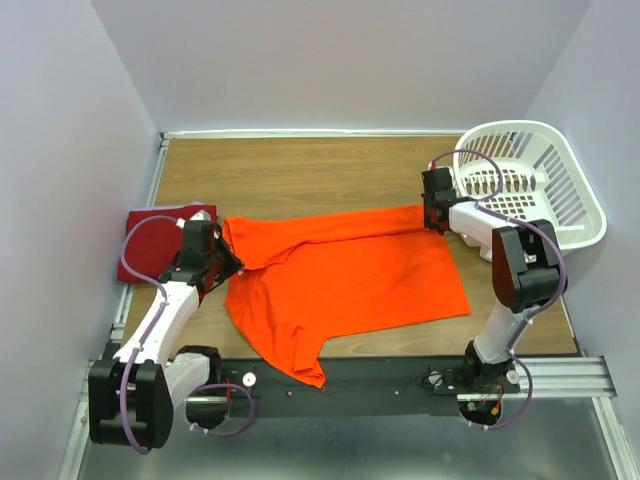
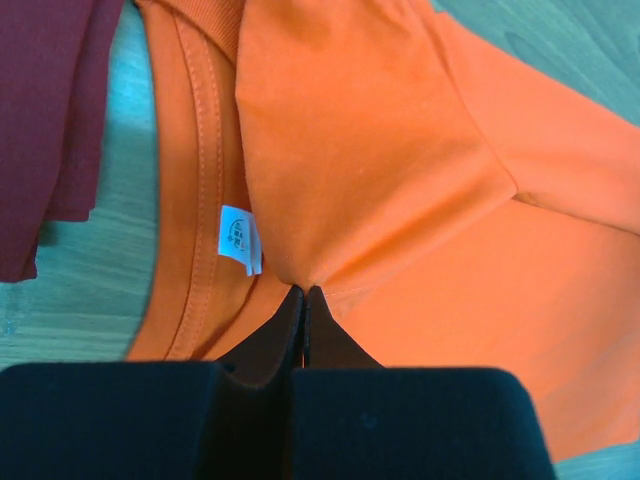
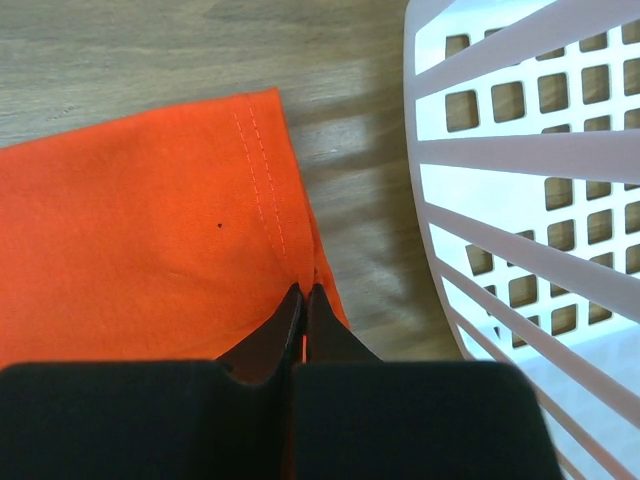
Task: Fold and stack the t-shirts
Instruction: Fold the tshirt
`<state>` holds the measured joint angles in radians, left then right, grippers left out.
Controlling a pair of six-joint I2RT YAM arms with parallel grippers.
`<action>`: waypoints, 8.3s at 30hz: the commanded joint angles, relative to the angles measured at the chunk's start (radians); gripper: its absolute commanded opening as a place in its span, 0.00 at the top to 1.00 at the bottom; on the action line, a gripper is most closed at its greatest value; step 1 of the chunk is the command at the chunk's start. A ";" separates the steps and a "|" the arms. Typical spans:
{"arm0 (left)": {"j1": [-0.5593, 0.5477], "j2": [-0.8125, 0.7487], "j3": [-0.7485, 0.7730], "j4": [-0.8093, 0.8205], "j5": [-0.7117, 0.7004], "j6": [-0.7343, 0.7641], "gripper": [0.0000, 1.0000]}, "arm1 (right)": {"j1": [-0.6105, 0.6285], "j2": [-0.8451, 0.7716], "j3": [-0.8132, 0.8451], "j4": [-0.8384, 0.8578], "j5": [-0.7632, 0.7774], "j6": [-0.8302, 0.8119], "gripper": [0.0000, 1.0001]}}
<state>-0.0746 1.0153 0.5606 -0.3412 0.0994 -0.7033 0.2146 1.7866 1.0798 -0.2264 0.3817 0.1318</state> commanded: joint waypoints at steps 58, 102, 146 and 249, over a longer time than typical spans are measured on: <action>-0.083 0.626 0.513 0.097 -0.145 0.220 1.00 | 0.614 0.223 0.330 0.156 -0.676 -0.225 0.60; -0.076 0.493 0.446 0.028 -0.201 0.205 1.00 | 0.684 0.266 0.358 0.185 -0.612 -0.189 1.00; -0.202 -0.030 0.185 -0.298 -0.167 -0.104 1.00 | 0.686 0.218 0.233 0.079 -0.621 -0.282 0.96; -0.195 0.534 0.612 -0.058 -0.399 0.140 0.44 | 0.057 -0.127 0.039 -0.042 -0.306 0.089 0.52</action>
<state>-0.2340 1.5558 1.2499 -0.3885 -0.3645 -0.5316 0.2550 1.6917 1.1545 -0.2413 0.1795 0.1829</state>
